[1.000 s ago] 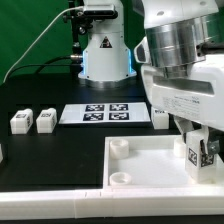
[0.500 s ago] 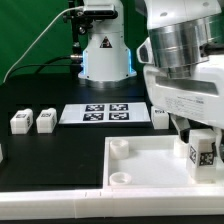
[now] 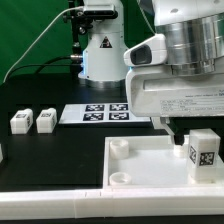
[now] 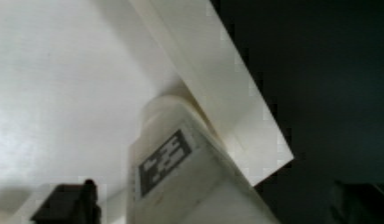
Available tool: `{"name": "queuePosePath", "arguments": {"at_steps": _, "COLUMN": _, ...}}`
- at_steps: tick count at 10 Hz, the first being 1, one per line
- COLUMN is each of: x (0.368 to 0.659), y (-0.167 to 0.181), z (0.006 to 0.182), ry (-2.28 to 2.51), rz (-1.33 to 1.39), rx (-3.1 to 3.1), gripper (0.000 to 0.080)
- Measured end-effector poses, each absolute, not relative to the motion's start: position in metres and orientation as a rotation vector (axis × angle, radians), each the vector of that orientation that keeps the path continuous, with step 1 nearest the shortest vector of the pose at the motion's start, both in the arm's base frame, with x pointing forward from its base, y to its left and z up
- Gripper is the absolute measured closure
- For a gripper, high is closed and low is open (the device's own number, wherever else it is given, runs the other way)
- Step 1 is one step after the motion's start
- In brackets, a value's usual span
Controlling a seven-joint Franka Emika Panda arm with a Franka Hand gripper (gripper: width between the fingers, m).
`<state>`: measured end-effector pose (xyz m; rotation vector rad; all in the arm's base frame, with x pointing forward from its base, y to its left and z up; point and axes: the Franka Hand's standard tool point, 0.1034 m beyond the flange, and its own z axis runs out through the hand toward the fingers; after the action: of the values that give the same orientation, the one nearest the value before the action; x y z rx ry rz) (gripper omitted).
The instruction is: Assemble one leg
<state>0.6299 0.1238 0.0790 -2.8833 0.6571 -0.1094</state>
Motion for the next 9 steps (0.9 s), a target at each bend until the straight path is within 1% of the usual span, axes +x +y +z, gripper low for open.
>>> {"name": "queuePosePath", "arguments": {"at_steps": 1, "x": 0.6299, "y": 0.1232, "z": 0.0787, "ry": 0.543, "rz": -0.12, "rx": -2.911, "gripper": 0.015}}
{"name": "queuePosePath", "arguments": {"at_steps": 3, "x": 0.6354, "y": 0.1203, "z": 0.0819, "ry": -0.015, "rz": -0.165, "rx": -3.028, "gripper": 0.015}}
{"name": "queuePosePath", "arguments": {"at_steps": 4, "x": 0.636, "y": 0.1217, "z": 0.0826, "ry": -0.128, "rz": -0.175, "rx": -3.038, "gripper": 0.015}}
{"name": "queuePosePath", "arguments": {"at_steps": 5, "x": 0.6356, "y": 0.1219, "z": 0.0822, "ry": -0.095, "rz": -0.172, "rx": -3.035, "gripper": 0.015}}
{"name": "queuePosePath", "arguments": {"at_steps": 6, "x": 0.6357, "y": 0.1215, "z": 0.0822, "ry": -0.096, "rz": -0.172, "rx": -3.035, "gripper": 0.0284}}
{"name": "queuePosePath", "arguments": {"at_steps": 7, "x": 0.6357, "y": 0.122, "z": 0.0823, "ry": -0.034, "rz": -0.169, "rx": -3.032, "gripper": 0.0284}}
{"name": "queuePosePath", "arguments": {"at_steps": 8, "x": 0.6356, "y": 0.1228, "z": 0.0824, "ry": 0.134, "rz": -0.16, "rx": -3.021, "gripper": 0.0421}}
{"name": "queuePosePath", "arguments": {"at_steps": 9, "x": 0.6364, "y": 0.1202, "z": 0.0828, "ry": 0.293, "rz": -0.154, "rx": -3.007, "gripper": 0.0498}}
